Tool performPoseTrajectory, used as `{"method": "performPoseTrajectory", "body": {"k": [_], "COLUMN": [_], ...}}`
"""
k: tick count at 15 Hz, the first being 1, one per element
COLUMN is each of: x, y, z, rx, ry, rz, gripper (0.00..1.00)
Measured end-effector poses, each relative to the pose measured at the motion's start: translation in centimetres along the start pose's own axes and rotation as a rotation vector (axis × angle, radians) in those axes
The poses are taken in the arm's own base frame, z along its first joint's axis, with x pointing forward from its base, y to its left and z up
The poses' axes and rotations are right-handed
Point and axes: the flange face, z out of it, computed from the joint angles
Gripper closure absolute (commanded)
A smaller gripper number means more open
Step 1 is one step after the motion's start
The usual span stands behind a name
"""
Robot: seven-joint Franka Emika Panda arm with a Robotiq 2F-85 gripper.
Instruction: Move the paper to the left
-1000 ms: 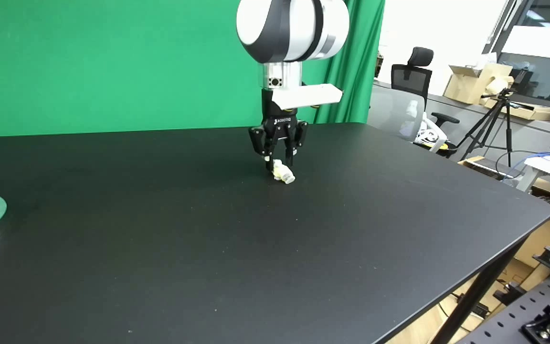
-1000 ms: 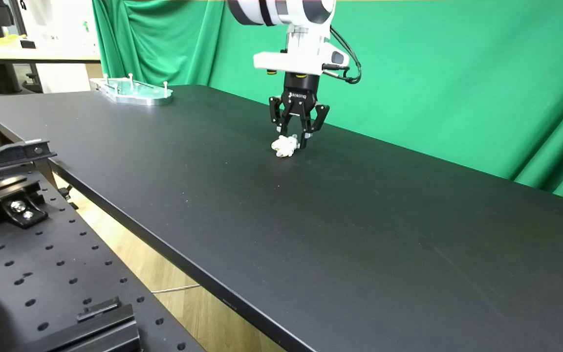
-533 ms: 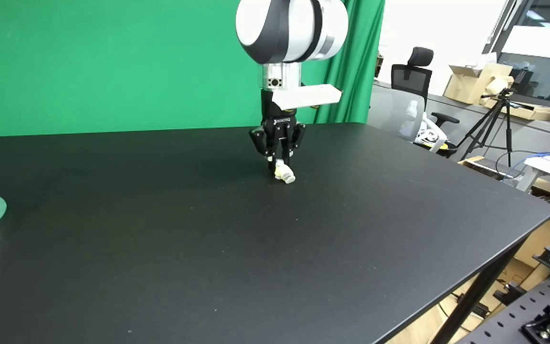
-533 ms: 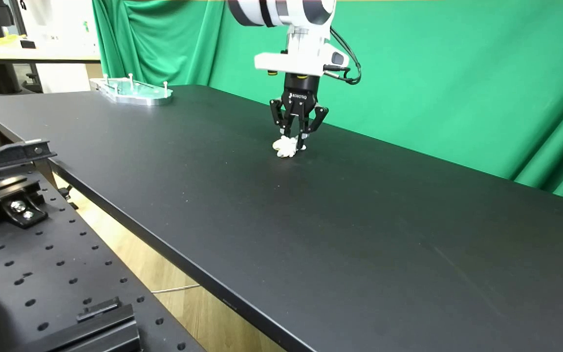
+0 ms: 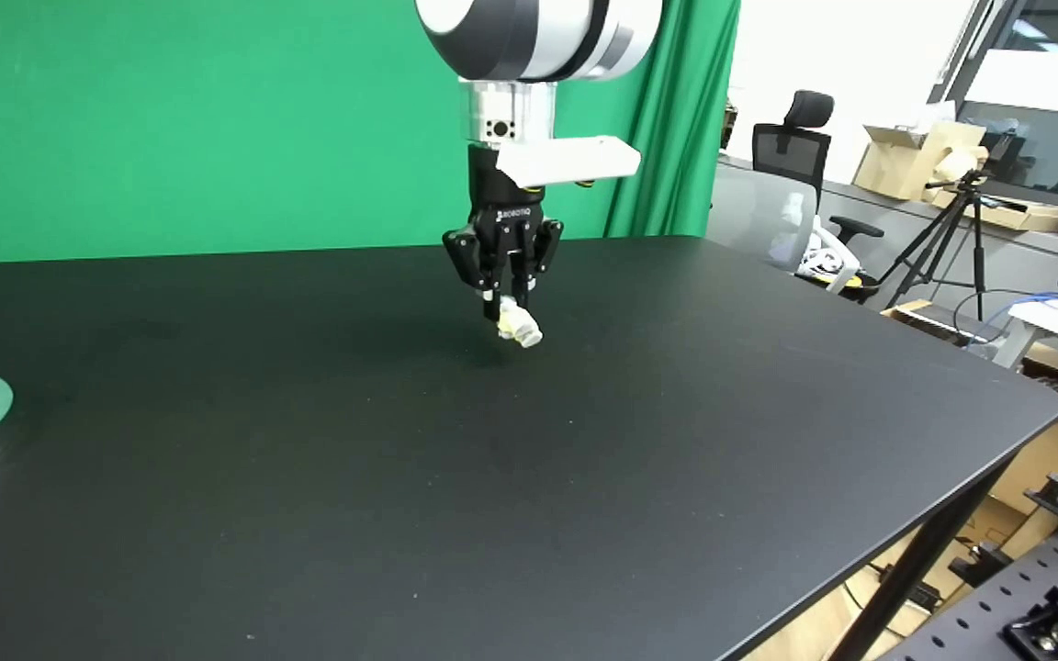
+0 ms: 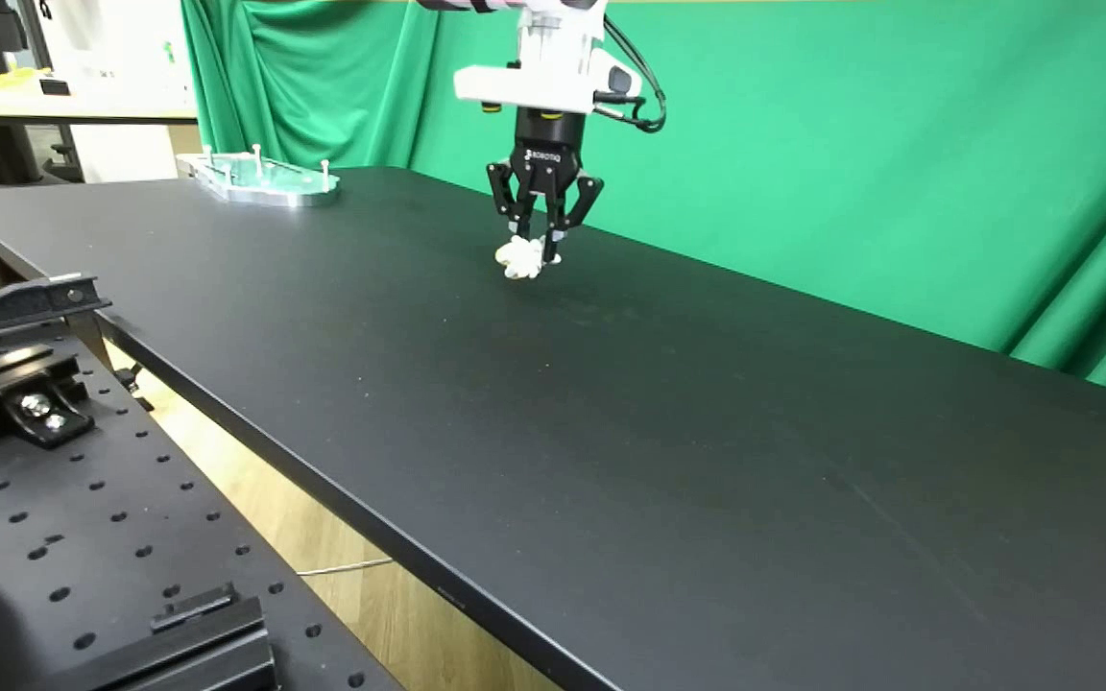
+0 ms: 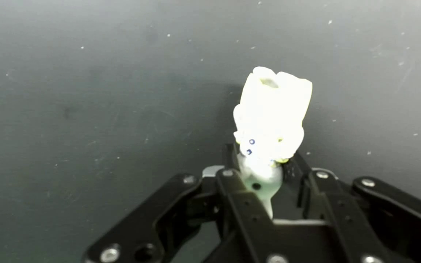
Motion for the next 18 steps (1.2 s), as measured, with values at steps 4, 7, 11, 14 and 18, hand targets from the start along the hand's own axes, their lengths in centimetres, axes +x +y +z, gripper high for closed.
{"method": "performPoseTrajectory", "body": {"k": [4, 7, 11, 14, 18], "x": [-2.5, -4.3, -5.8, -6.3, -6.3], "y": [-3.9, -5.0, -4.8, -4.6, -4.4], "z": [-1.0, -0.3, 1.1, 1.6, 1.4], "rx": [0.006, 0.008, 0.009, 0.014, 0.023], "ry": [0.015, 0.002, -0.03, -0.04, -0.035], "rz": [-0.034, -0.022, 0.002, 0.015, 0.034], "gripper": [0.9, 0.9, 0.9, 0.39, 0.13]}}
